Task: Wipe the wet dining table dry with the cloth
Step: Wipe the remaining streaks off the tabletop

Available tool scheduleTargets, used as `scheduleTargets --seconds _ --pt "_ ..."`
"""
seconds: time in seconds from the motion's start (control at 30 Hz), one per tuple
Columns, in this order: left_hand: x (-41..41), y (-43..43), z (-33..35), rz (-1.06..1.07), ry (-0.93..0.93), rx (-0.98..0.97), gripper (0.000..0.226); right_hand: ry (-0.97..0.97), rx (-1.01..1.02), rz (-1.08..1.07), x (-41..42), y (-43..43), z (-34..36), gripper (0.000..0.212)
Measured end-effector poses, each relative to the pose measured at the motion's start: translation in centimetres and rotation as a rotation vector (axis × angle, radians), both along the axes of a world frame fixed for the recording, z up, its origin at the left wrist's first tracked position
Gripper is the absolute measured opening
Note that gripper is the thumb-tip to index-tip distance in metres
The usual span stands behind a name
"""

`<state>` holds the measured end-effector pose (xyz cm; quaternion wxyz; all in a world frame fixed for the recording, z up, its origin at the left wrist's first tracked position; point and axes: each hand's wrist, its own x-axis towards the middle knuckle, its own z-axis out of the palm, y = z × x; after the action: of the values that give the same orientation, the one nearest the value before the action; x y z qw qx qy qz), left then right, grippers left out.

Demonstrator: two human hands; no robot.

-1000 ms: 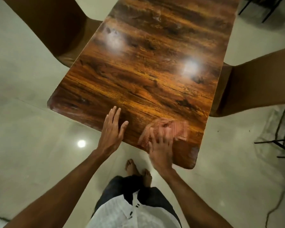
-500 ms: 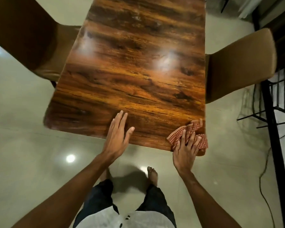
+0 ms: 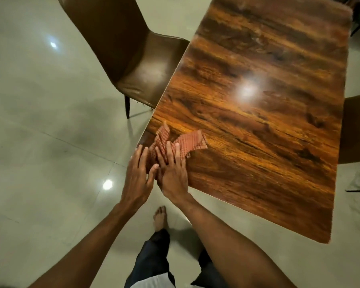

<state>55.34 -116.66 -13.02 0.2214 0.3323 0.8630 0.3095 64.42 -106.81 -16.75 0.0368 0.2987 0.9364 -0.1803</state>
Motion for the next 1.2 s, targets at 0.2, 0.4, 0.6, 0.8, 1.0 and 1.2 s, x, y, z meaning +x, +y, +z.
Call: scheduleTargets --seconds 0.2,0.4,0.6,0.8,1.0,1.2 --pt "-3.0 -1.7 0.6 0.111 0.072 -0.037 0.07 0.021 -0.013 0.145 -5.3 0.1 0.3 0.059" --pt "0.4 -0.3 2.0 0.061 0.072 -0.014 0.068 0.094 0.011 0.235 4.9 -0.6 -1.0 0.068" --pt "9.0 4.2 2.8 -0.095 0.081 0.021 0.067 -0.018 0.075 0.153 19.6 4.8 -1.0 0.053" --pt "21.0 10.5 2.9 -0.281 0.054 0.011 0.07 -0.097 0.06 -0.199 35.3 8.3 0.2 0.058" --pt "29.4 15.1 3.4 -0.423 0.033 0.005 0.067 -0.167 -0.031 -0.542 44.6 12.6 1.0 0.06" --pt "30.6 17.3 4.6 -0.437 0.049 0.011 0.068 -0.151 -0.048 -0.592 44.5 17.4 1.5 0.06"
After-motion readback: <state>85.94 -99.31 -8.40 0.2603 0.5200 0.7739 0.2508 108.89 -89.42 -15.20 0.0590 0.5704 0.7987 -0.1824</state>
